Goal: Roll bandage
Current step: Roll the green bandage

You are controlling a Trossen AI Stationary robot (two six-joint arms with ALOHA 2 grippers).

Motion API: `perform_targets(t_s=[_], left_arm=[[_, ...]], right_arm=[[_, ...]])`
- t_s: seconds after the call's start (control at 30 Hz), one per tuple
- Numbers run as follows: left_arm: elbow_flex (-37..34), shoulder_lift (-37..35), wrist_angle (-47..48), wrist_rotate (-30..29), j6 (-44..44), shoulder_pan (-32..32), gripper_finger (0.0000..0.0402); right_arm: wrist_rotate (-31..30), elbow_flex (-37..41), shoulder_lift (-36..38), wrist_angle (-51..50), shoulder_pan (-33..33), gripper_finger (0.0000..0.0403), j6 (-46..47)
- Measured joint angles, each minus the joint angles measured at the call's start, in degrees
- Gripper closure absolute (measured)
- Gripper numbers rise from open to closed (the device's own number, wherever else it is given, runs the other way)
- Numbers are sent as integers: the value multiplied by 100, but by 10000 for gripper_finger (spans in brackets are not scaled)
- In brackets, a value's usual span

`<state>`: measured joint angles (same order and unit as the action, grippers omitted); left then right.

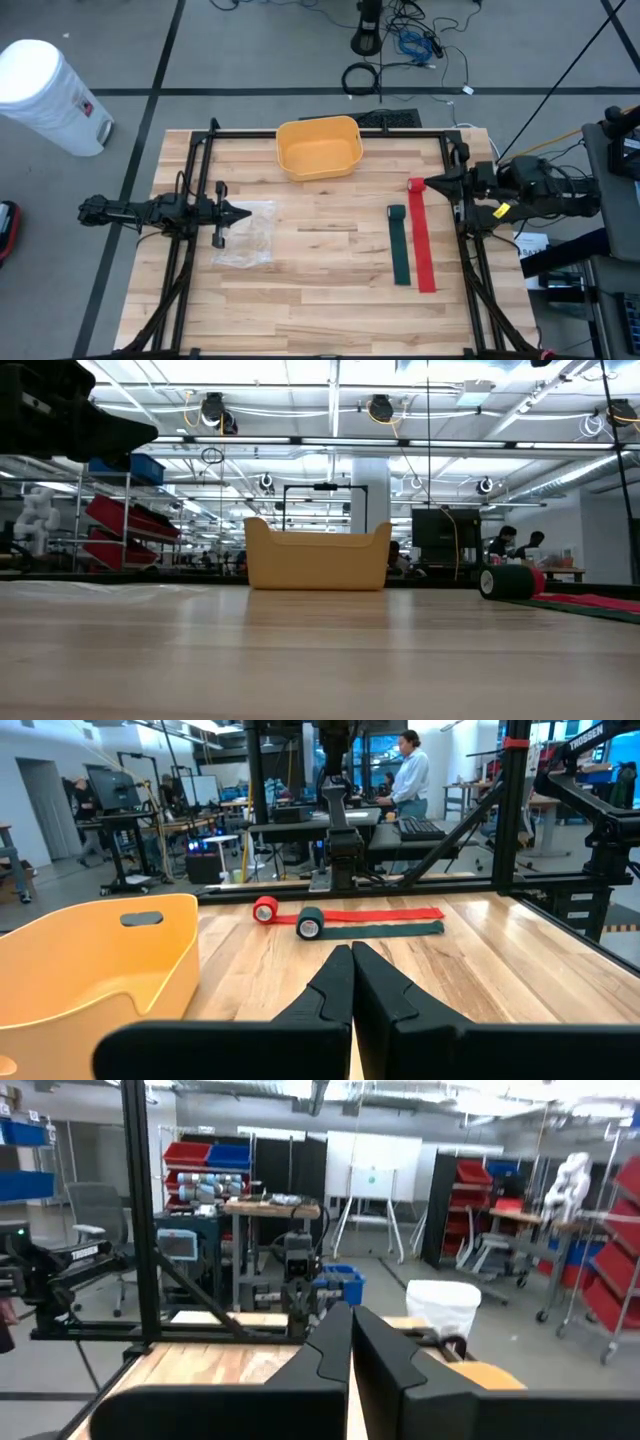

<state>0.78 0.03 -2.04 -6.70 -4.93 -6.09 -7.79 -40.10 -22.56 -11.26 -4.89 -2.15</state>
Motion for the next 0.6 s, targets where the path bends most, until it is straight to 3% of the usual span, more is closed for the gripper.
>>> perform_targets(t_s=[0.47,0.6], left_arm=[[2,0,-4,-3,0,0,401],[2,-2,-57,-280,11,0,401]], right_arm=[[9,2,-666,-771,0,403,831],[7,2,-842,-868,0,403,990]])
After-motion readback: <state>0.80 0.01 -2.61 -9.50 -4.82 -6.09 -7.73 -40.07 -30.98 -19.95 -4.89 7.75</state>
